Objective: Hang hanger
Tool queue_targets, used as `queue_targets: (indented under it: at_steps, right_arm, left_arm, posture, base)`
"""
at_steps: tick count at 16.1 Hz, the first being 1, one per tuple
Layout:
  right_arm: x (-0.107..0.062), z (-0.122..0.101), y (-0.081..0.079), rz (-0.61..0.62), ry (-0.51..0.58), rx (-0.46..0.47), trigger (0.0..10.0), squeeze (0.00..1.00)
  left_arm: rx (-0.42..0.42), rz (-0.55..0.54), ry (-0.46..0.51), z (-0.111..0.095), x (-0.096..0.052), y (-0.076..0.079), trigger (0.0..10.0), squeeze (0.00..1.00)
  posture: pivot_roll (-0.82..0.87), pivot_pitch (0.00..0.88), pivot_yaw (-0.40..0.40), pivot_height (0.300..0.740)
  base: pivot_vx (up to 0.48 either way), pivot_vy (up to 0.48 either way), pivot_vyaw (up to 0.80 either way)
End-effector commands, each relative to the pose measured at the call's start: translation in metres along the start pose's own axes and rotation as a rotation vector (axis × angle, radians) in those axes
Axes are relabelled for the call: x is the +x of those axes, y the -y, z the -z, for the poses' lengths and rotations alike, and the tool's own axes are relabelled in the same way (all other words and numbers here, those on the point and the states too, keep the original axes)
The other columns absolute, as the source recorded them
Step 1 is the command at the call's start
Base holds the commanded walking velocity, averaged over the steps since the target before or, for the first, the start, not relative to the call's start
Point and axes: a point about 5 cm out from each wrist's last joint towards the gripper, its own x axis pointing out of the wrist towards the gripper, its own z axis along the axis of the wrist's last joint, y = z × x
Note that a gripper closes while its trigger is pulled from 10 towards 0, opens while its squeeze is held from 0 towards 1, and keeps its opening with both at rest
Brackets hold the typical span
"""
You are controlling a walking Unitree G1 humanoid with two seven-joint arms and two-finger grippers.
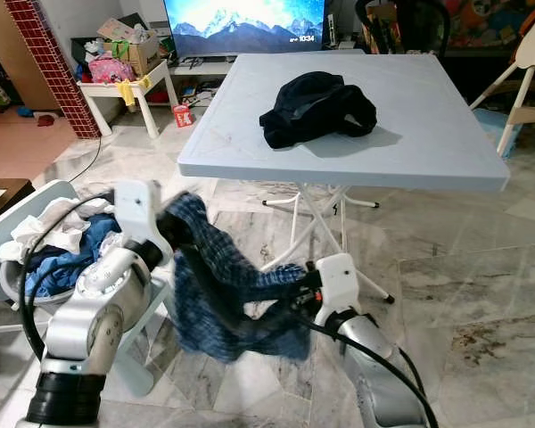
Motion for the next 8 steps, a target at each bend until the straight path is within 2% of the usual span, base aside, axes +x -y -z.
queue_targets:
  at_steps: [1,4,5,6,7,8]
  right_arm:
    - [0.002,-0.009,-0.002,-0.015,0.035,-0.013,10.0,1.00]
    - [0.000,-0.020,-0.011,-0.073,0.102,0.041,10.0,1.00]
    - [-0.002,-0.024,-0.022,-0.166,0.110,0.098,10.0,1.00]
    - [-0.004,-0.026,-0.031,-0.255,0.101,0.103,10.0,1.00]
    - [-0.007,-0.027,-0.039,-0.361,0.080,0.081,10.0,1.00]
    - [-0.009,-0.027,-0.041,-0.400,0.064,0.045,10.0,1.00]
  left_arm:
    - [0.015,-0.015,-0.018,0.004,0.000,-0.005,0.0,0.00]
    - [-0.001,-0.070,-0.043,0.017,-0.003,-0.012,0.0,0.00]
    - [0.023,-0.110,-0.048,0.024,-0.004,-0.019,0.0,0.00]
    - [0.023,-0.141,-0.054,0.027,-0.003,-0.023,0.0,0.00]
    - [-0.010,-0.167,-0.048,0.028,-0.002,-0.026,0.0,0.00]
    - [-0.012,-0.171,-0.040,0.026,-0.001,-0.026,0.0,0.00]
  posture:
    - [-0.12,0.022,0.074,0.740]
    - [-0.12,0.022,0.078,0.740]
    - [-0.12,0.020,0.078,0.740]
    - [-0.12,0.018,0.079,0.740]
    - [-0.12,0.017,0.080,0.740]
    - [-0.12,0.014,0.080,0.740]
  base:
    - [0.000,0.000,0.00]
    - [0.000,0.000,0.00]
    - [0.000,0.000,0.00]
    - [0.000,0.000,0.00]
    - [0.000,0.000,0.00]
    - [0.000,0.000,0.00]
